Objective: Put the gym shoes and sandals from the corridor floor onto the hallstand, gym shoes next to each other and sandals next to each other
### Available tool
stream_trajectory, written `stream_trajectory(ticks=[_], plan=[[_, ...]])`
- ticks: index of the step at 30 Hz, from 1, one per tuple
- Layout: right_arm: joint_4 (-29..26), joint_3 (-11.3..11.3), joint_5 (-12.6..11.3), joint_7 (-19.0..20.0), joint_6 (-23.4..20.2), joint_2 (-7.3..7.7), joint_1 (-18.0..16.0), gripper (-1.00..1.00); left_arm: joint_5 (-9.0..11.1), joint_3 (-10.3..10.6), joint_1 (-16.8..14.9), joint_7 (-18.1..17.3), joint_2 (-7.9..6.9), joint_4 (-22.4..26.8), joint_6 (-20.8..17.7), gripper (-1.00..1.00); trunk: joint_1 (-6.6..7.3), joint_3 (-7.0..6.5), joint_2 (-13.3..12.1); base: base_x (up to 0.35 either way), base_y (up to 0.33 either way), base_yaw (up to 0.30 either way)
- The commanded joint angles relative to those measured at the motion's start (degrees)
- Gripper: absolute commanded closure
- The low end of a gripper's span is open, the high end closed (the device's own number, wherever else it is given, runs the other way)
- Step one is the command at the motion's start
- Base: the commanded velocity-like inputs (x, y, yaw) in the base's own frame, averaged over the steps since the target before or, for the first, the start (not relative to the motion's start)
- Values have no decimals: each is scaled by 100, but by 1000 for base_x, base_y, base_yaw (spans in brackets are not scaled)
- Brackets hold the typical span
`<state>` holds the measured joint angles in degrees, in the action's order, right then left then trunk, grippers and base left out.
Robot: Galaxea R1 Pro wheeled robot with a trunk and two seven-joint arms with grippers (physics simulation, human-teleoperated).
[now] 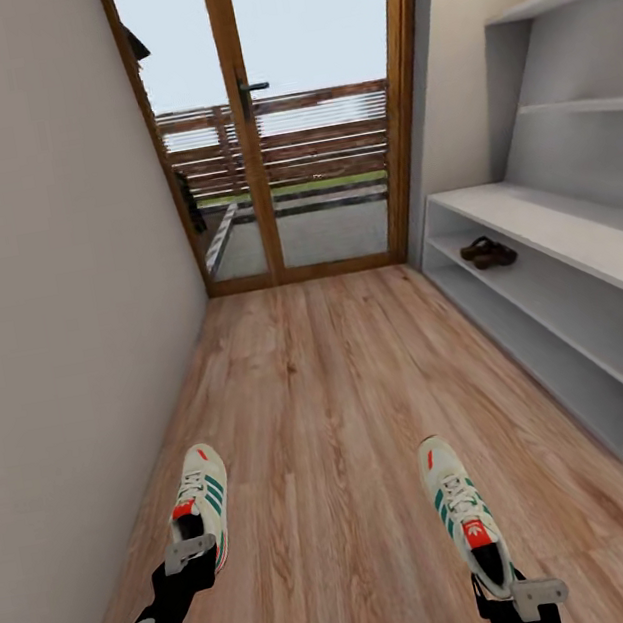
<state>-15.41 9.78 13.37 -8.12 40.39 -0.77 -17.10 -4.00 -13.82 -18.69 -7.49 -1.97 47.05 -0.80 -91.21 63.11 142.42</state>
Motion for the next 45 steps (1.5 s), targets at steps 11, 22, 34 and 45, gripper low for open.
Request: stream_trajectory(ticks=[11,22,34,45], plan=[[3,32,73,-14,12,5,-4,100,-40,-25,-2,-42,4,6,-8,100,-2,5,2,330,83,-244],[11,32,71,-20,10,6,-4,100,-40,-25,1,-42,4,14,-8,100,-2,5,2,302,175,-297],[169,33,69,-23,9,15,-4,100,-40,-25,0,-42,4,15,-8,100,-2,5,2,288,205,-152],[168,28,69,-23,4,17,-4,100,-40,-25,-1,-42,4,15,-8,100,-2,5,2,261,226,-256]])
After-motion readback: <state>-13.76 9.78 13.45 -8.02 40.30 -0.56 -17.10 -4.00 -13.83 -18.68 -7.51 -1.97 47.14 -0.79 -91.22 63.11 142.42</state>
